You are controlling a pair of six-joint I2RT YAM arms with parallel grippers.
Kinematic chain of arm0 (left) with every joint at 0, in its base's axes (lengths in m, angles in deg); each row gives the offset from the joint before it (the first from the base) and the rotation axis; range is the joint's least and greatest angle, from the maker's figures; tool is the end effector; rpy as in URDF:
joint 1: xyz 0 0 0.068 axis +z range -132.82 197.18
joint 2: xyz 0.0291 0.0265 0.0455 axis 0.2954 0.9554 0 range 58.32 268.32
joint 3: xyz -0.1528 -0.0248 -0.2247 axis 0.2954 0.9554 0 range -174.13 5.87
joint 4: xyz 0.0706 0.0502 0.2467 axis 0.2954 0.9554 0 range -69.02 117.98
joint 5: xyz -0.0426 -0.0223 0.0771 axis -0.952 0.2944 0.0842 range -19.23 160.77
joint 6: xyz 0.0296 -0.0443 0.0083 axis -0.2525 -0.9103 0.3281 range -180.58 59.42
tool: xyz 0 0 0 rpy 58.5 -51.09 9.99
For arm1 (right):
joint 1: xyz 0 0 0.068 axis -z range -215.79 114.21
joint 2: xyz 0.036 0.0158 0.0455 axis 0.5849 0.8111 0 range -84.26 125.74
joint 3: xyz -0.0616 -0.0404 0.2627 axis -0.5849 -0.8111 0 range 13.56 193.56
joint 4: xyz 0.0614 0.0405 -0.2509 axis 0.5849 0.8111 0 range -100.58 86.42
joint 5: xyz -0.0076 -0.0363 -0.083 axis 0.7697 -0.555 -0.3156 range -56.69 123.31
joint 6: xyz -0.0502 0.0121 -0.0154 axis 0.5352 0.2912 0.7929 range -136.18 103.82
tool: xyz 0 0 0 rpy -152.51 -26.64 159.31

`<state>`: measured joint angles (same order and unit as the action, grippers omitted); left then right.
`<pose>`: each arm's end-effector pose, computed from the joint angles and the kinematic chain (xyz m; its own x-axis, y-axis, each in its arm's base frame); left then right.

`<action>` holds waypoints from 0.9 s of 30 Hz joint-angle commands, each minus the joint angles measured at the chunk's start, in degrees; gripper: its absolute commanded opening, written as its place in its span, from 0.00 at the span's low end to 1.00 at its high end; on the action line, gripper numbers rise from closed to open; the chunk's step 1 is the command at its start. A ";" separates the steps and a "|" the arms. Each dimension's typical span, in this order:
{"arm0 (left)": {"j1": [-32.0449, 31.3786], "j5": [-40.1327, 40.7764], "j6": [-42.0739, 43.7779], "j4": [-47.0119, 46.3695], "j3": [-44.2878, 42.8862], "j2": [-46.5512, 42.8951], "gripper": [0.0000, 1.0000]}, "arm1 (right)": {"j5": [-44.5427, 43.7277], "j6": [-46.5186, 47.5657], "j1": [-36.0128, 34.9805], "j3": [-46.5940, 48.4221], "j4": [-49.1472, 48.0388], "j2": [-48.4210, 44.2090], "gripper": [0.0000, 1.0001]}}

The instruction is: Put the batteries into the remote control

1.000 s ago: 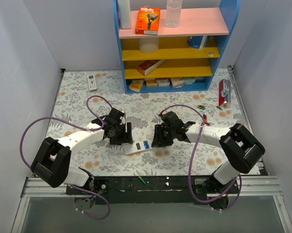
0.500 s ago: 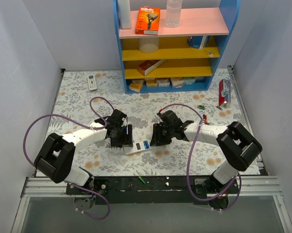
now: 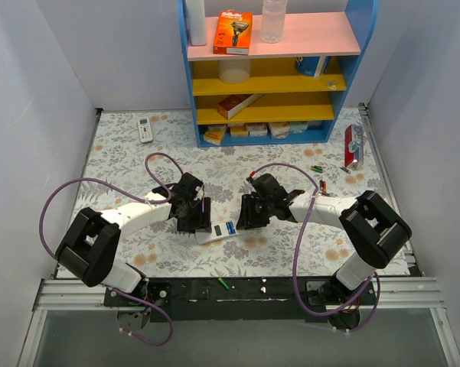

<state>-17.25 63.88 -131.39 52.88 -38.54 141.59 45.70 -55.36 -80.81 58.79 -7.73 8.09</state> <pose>0.2067 -0.1468 0.1656 -0.8169 -0.5768 -0.0011 -0.5403 0.7659 -0.3484 0.2149 0.2256 0.1553 -0.9176 -0.0453 -0.3949 -0.2692 0.8018 0.5335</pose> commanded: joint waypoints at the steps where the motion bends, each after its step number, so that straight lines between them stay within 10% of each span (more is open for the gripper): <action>1: -0.63 0.04 -0.47 0.09 -1.56 0.49 0.58 | -0.08 0.16 0.01 1.61 -0.74 0.46 0.43; 27: -2.13 0.83 -1.26 0.18 -2.27 1.37 0.57 | -2.54 0.51 -1.22 4.95 -0.48 1.16 0.36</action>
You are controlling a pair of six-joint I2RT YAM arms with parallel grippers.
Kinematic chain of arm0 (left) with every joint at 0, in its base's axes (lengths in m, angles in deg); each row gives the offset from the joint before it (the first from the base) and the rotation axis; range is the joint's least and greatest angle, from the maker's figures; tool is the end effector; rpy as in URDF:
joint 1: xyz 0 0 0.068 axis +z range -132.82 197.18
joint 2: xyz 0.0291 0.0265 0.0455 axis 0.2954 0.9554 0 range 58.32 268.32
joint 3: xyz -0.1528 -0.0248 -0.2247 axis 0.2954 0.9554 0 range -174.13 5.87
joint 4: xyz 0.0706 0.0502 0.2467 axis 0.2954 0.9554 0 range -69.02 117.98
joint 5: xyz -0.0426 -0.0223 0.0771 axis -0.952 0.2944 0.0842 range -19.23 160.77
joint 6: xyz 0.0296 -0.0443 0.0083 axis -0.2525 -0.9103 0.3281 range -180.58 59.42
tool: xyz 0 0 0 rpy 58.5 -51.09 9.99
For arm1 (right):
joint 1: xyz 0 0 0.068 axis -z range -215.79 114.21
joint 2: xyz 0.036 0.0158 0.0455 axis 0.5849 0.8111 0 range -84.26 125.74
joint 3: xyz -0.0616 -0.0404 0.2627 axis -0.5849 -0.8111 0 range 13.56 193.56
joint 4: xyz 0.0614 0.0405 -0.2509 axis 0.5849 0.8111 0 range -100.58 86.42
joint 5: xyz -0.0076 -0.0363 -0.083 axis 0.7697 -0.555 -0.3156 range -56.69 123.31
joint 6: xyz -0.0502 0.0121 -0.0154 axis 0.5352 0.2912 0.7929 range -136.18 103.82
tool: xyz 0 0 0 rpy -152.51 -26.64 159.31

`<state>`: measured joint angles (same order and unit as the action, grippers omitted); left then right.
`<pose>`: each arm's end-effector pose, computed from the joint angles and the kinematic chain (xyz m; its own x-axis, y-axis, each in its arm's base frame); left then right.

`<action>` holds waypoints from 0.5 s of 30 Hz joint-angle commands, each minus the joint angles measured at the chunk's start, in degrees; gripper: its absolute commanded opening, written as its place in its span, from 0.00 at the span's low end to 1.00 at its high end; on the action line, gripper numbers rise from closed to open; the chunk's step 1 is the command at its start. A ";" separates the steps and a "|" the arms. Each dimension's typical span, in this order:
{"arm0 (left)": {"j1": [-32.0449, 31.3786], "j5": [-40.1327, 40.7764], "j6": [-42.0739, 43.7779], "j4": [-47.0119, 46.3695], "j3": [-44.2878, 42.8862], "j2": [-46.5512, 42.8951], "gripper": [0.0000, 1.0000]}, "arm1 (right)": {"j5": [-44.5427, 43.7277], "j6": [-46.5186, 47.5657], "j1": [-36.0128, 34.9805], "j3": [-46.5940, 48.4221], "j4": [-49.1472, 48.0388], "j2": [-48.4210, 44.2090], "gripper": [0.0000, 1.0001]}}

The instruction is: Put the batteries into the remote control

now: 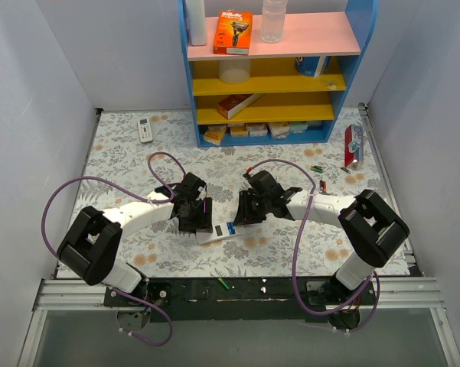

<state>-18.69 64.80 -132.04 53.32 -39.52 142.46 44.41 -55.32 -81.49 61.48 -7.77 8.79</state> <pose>0.2062 -0.1536 0.1662 -0.8222 -0.5692 -0.0096 -0.5329 0.7755 -0.3385 0.2204 0.2355 0.1650 -0.9023 -0.0377 -0.4295 -0.2872 0.7955 0.5335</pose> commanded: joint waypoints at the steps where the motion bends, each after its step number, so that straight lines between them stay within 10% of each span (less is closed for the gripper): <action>1: -0.68 -0.09 -0.70 -0.34 -1.20 0.50 0.57 | -1.42 0.55 -0.71 2.53 -0.26 0.46 0.36; 15: -0.68 0.27 -0.87 -0.17 -0.84 0.41 0.57 | -8.02 3.11 -0.36 4.12 9.50 -5.60 0.38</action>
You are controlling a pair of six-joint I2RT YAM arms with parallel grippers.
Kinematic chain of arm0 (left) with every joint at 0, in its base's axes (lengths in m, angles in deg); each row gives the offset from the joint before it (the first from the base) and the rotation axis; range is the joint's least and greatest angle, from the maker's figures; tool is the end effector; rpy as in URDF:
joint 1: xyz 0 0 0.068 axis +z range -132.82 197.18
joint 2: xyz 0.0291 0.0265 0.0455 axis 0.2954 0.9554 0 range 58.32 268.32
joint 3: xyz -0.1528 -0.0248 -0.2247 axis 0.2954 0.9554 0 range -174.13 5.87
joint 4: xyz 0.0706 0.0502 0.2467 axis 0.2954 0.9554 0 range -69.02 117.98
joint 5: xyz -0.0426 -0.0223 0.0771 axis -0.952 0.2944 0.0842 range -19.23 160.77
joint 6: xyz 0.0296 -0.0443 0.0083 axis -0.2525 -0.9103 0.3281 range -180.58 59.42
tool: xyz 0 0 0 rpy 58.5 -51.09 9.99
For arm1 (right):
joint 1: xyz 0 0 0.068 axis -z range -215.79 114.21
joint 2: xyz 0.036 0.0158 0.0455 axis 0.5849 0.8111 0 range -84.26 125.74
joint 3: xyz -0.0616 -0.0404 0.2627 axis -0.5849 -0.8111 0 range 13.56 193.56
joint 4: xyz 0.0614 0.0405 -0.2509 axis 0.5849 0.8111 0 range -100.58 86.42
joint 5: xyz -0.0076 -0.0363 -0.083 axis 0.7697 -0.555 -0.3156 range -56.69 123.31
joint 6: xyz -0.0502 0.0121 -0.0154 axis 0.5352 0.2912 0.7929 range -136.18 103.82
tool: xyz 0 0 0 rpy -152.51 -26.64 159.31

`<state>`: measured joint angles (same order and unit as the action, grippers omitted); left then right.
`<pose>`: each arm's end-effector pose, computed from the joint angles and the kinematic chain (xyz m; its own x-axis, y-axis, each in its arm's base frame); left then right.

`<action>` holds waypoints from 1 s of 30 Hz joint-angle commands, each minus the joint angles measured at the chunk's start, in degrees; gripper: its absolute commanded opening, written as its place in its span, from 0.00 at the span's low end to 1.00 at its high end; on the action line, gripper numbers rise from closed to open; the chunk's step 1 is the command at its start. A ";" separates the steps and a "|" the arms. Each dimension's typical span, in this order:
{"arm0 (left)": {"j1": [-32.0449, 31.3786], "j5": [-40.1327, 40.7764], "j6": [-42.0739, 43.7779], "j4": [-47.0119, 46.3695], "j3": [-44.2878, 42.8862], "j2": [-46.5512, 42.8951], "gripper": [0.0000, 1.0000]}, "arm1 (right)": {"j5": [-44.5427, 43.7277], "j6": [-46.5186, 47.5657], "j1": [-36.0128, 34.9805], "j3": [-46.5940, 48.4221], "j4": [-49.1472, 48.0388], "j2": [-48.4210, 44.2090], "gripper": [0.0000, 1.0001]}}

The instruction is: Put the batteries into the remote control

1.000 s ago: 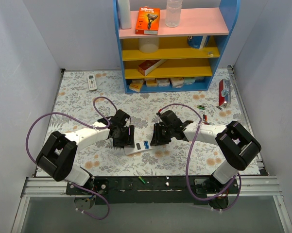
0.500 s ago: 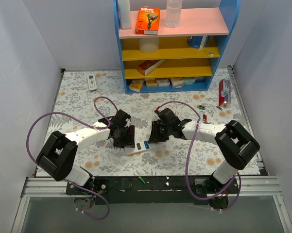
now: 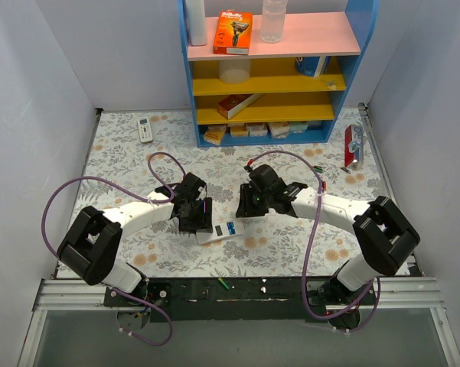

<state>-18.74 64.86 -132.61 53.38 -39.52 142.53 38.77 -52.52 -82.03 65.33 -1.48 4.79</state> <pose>0.2060 -0.1537 0.1658 -0.8171 -0.5764 -0.0064 -0.5411 0.7708 -0.3363 0.2206 0.2351 0.1976 -0.8562 -0.0412 -0.5150 -0.3190 0.8264 0.4641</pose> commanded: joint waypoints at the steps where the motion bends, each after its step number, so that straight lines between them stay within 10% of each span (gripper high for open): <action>1: -0.73 0.20 -0.22 -0.23 -0.84 0.43 0.57 | -1.42 -0.05 0.36 -0.43 2.68 -1.43 0.38; 30: -0.73 -0.06 0.05 -0.59 -0.49 -0.44 0.57 | 3.77 -1.72 0.18 -5.89 -3.74 4.72 0.41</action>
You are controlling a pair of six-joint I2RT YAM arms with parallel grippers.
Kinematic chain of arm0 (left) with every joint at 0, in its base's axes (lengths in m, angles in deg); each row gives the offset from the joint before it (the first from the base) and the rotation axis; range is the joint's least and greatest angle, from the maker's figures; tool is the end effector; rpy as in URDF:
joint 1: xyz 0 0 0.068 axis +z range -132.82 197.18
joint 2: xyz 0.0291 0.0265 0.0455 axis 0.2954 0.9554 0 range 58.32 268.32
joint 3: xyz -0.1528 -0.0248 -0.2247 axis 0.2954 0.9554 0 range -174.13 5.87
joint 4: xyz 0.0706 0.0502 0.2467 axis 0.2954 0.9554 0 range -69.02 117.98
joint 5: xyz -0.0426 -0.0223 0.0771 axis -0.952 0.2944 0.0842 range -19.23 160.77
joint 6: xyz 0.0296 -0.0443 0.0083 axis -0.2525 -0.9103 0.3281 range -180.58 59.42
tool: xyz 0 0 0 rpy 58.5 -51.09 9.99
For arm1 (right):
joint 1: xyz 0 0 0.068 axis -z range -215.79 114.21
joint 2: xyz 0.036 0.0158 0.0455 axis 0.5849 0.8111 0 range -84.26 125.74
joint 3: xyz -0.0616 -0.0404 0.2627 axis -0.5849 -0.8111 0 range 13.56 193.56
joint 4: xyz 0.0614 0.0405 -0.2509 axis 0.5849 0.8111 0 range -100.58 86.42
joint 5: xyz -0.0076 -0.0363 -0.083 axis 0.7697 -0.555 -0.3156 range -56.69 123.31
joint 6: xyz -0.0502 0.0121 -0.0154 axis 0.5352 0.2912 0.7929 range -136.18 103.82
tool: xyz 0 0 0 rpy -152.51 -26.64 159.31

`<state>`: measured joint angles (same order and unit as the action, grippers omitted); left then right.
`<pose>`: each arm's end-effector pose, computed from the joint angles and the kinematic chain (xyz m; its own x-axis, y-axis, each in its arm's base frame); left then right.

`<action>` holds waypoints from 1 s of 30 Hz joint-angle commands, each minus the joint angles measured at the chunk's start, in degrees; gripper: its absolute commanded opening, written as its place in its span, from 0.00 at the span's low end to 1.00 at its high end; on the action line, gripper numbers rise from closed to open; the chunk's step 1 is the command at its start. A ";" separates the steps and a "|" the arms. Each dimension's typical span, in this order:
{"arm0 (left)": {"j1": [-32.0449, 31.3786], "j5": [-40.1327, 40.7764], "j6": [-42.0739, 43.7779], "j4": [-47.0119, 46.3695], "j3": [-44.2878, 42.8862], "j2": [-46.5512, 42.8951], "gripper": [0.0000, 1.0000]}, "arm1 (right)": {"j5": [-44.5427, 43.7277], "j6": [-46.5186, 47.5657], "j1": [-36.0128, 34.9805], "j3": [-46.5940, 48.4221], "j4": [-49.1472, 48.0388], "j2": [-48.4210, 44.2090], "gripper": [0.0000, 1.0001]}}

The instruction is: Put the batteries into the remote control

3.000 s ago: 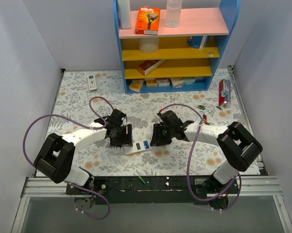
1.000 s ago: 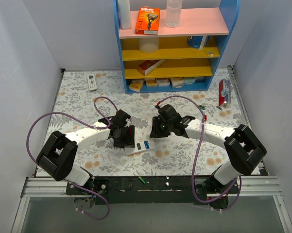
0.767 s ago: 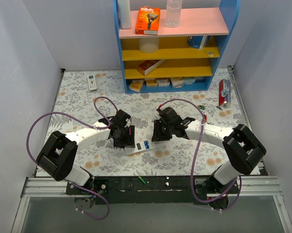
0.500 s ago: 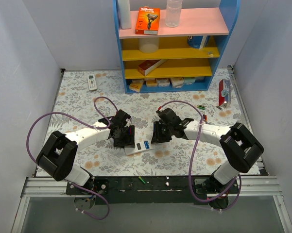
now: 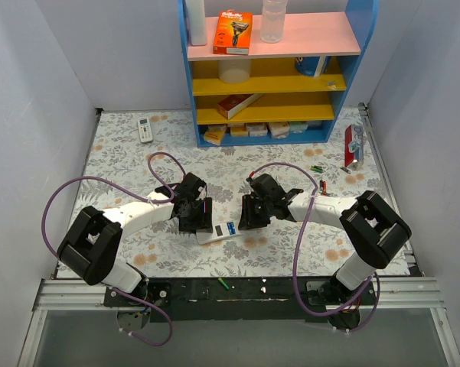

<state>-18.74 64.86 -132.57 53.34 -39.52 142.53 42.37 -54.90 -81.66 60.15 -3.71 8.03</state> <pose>0.2061 -0.1538 0.1659 -0.8175 -0.5759 -0.0069 -0.5403 0.7711 -0.3369 0.2126 0.2270 0.1572 -0.9164 -0.0575 -0.3961 -0.2591 0.8395 0.4776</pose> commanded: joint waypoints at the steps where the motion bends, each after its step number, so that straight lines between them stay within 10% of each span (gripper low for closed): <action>1: -0.64 -0.06 0.00 -0.54 -0.49 -0.44 0.57 | 0.34 0.75 -0.27 -0.54 -1.69 1.75 0.41; 30: -0.82 -0.33 -0.44 -1.07 0.03 0.08 0.57 | -8.80 0.84 -5.46 8.52 6.31 4.12 0.39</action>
<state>-18.83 64.91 -132.61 53.29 -39.52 142.53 36.67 -53.76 -86.43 66.31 -0.51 11.00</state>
